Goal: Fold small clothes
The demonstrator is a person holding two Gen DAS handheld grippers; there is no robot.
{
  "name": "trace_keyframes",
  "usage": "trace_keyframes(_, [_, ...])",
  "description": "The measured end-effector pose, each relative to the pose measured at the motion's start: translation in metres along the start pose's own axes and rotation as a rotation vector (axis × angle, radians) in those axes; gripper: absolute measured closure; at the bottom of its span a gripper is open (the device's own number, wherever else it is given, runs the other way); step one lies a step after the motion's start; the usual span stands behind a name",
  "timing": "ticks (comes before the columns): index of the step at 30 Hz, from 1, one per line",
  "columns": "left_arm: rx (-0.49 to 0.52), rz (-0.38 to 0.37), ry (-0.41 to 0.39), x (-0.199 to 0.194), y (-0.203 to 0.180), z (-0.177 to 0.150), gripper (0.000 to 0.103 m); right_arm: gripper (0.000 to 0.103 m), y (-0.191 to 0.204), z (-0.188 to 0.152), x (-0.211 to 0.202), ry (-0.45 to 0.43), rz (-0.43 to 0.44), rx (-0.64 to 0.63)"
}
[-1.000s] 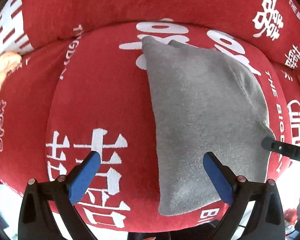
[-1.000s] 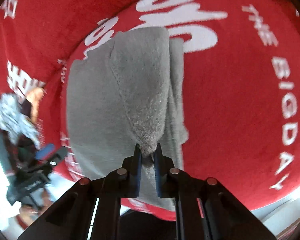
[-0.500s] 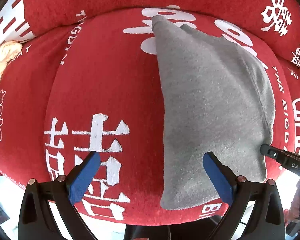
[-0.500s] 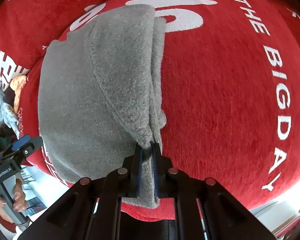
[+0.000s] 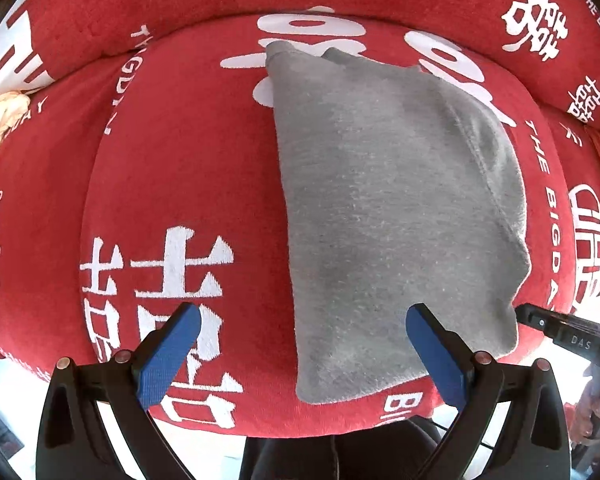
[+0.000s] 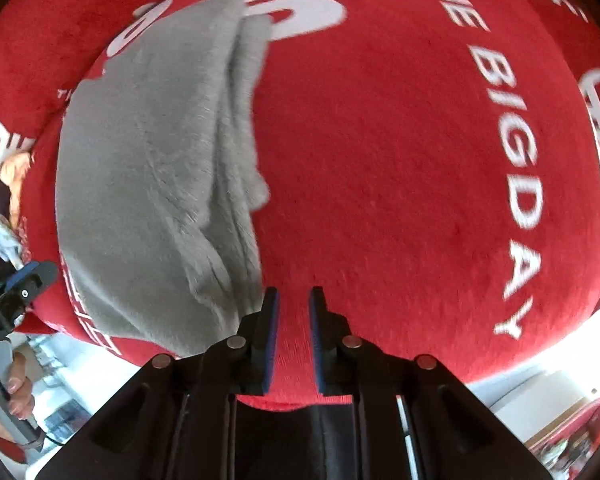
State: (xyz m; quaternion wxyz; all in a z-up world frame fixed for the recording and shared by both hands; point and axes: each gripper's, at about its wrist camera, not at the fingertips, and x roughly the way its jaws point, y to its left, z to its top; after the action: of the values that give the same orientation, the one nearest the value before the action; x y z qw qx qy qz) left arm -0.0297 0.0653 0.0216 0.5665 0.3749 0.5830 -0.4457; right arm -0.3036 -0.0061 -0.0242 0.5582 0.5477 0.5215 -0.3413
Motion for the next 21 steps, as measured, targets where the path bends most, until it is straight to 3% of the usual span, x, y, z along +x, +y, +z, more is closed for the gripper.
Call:
trace_keyframes(9, [0.02, 0.02, 0.01, -0.012, -0.002, -0.002, 0.0, 0.081, -0.001, -0.017, -0.026, -0.014, -0.011, 0.044])
trace_keyframes(12, [0.03, 0.023, 0.012, -0.021, -0.005, -0.006, 0.0, 0.058, 0.016, -0.015, -0.039, -0.032, -0.023, 0.013])
trace_keyframes(14, [0.031, 0.021, 0.014, -0.028, -0.007, -0.008, 0.0, 0.036, 0.03, -0.016, -0.048, -0.054, -0.036, -0.011])
trace_keyframes(16, [0.025, 0.025, 0.009, -0.036, -0.008, -0.009, 0.0, 0.025, 0.045, -0.015, -0.058, -0.076, -0.05, -0.04])
trace_keyframes(21, [0.012, 0.051, -0.003, -0.051, -0.008, -0.014, 0.0, 0.019, 0.074, -0.015, -0.071, -0.117, -0.074, -0.09])
